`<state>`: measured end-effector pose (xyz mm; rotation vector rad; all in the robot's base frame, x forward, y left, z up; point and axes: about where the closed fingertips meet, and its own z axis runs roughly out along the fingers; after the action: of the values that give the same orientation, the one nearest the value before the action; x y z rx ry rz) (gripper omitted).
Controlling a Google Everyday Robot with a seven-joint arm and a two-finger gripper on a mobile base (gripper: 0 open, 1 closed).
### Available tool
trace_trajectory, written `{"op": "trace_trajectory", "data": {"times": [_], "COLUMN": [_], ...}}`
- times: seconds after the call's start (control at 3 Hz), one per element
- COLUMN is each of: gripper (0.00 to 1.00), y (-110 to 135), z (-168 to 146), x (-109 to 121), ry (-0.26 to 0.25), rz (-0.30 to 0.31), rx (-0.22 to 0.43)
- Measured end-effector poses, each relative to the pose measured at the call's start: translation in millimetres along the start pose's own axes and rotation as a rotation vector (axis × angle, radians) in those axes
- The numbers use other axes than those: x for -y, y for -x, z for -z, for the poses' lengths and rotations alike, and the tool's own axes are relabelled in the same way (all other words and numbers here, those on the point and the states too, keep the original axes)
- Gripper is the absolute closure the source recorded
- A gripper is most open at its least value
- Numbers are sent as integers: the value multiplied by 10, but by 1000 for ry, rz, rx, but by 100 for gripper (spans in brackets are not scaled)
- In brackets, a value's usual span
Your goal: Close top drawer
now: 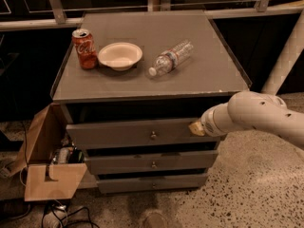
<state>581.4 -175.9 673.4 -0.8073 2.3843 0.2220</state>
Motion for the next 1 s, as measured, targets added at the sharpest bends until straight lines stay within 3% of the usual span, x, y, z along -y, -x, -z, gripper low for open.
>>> {"op": "trace_trajectory", "data": {"times": [0.67, 1.0], "gripper": [100, 100], "y": [80, -56], "z": [-9, 110], "x": [59, 36], "ry": [-16, 8], "rz": [-8, -2], "rx": [19, -25]}}
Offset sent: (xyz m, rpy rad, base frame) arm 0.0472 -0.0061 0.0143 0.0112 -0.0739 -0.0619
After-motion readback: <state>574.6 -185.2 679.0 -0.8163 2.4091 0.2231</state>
